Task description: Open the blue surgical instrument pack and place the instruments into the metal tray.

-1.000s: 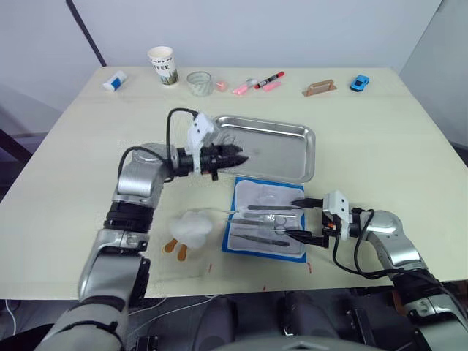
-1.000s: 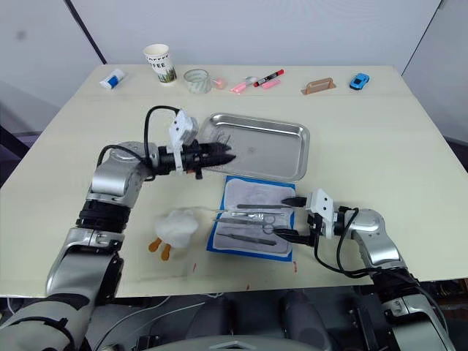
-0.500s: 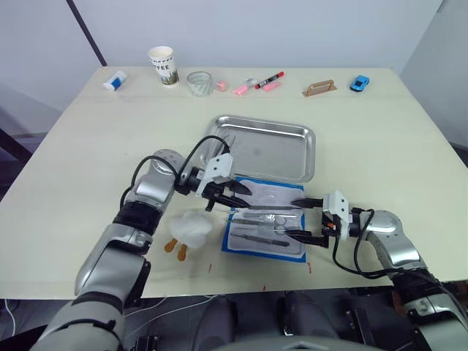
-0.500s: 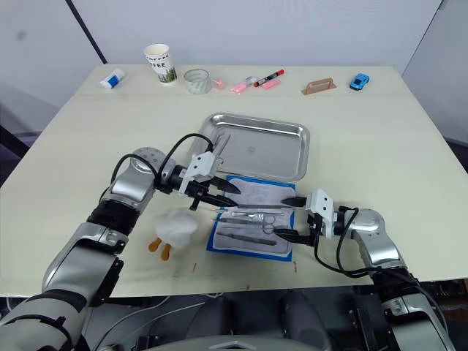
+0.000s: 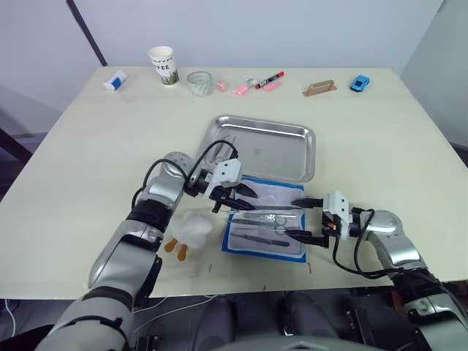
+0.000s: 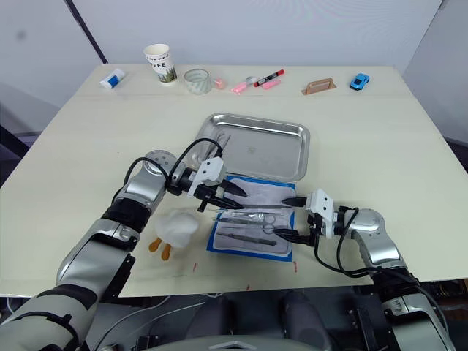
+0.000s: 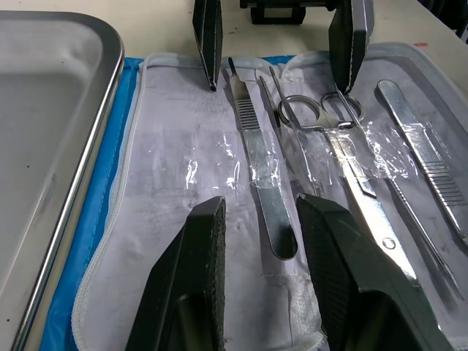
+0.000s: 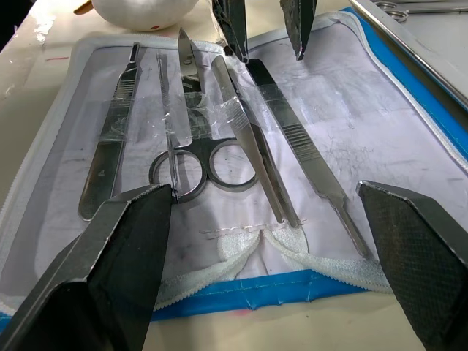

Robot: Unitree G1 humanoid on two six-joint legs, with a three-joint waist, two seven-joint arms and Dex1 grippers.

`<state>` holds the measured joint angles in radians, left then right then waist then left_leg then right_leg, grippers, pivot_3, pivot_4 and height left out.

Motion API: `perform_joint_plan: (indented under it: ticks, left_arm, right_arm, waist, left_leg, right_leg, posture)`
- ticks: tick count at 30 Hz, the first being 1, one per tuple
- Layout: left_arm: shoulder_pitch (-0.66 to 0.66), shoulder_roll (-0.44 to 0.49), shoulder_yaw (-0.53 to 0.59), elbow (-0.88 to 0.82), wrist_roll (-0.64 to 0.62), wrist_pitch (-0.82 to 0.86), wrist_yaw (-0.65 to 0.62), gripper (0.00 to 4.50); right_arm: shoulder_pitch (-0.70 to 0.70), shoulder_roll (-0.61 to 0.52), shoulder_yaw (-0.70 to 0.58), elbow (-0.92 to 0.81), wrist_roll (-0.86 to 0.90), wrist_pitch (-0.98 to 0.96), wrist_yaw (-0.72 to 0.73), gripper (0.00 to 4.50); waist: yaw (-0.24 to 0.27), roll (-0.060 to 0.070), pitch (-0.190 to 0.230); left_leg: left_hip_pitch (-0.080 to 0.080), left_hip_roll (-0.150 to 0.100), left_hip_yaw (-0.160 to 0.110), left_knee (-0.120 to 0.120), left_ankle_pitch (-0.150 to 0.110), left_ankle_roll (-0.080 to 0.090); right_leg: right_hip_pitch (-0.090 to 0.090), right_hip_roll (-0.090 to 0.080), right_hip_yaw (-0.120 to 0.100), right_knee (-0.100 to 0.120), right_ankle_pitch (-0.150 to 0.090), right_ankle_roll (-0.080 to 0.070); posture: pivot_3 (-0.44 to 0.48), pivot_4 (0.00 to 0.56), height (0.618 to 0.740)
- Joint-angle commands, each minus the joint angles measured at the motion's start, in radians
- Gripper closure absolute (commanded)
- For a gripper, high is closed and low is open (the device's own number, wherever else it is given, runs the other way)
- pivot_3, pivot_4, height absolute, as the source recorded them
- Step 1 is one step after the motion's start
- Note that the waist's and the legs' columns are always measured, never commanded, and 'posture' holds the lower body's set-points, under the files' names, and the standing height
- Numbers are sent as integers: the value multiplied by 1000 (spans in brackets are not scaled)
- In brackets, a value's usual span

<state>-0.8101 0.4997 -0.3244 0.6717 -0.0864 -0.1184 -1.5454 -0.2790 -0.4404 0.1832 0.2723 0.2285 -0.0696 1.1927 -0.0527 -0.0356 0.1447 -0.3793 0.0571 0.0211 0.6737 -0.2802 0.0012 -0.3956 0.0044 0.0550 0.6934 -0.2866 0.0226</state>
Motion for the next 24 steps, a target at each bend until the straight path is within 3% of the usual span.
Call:
perform_joint_plan:
  ticks: [1,16,18,19,21,24]
  left_arm:
    - [6,-5,-3,-1,14,-27,-13,2868]
    - [50,-34,-5,-14,38,-24,15,2868]
    - [45,-36,-4,1,43,-31,24,3638]
    - [41,-36,-4,9,47,-34,30,4233]
    - [36,-37,-1,20,53,-39,40,4484]
    - [30,-39,4,28,53,-41,47,4484]
  right_arm:
    - [41,-5,50,75,-58,41,-14,90]
    - [49,-6,50,64,-55,46,-19,90]
    - [47,-6,50,64,-55,47,-18,90]
    - [47,-6,51,64,-55,47,-18,90]
    - [46,-6,51,65,-56,47,-17,90]
    - [44,-7,52,65,-56,48,-17,90]
  waist:
    - [0,0,0]
    - [7,0,0]
    - [8,0,0]
    - [7,0,0]
    - [7,0,0]
    - [8,0,0]
  left_leg:
    - [0,0,0,0,0,0]
    - [0,0,0,0,0,0]
    - [0,0,0,0,0,0]
    - [0,0,0,0,0,0]
    - [0,0,0,0,0,0]
    - [0,0,0,0,0,0]
  right_leg:
    - [0,0,0,0,0,0]
    - [0,0,0,0,0,0]
    - [0,0,0,0,0,0]
    - [0,0,0,0,0,0]
    - [0,0,0,0,0,0]
    - [0,0,0,0,0,0]
  posture:
    - [0,150,725]
    - [0,150,725]
    - [0,150,725]
    - [0,150,725]
    - [0,150,725]
    - [0,150,725]
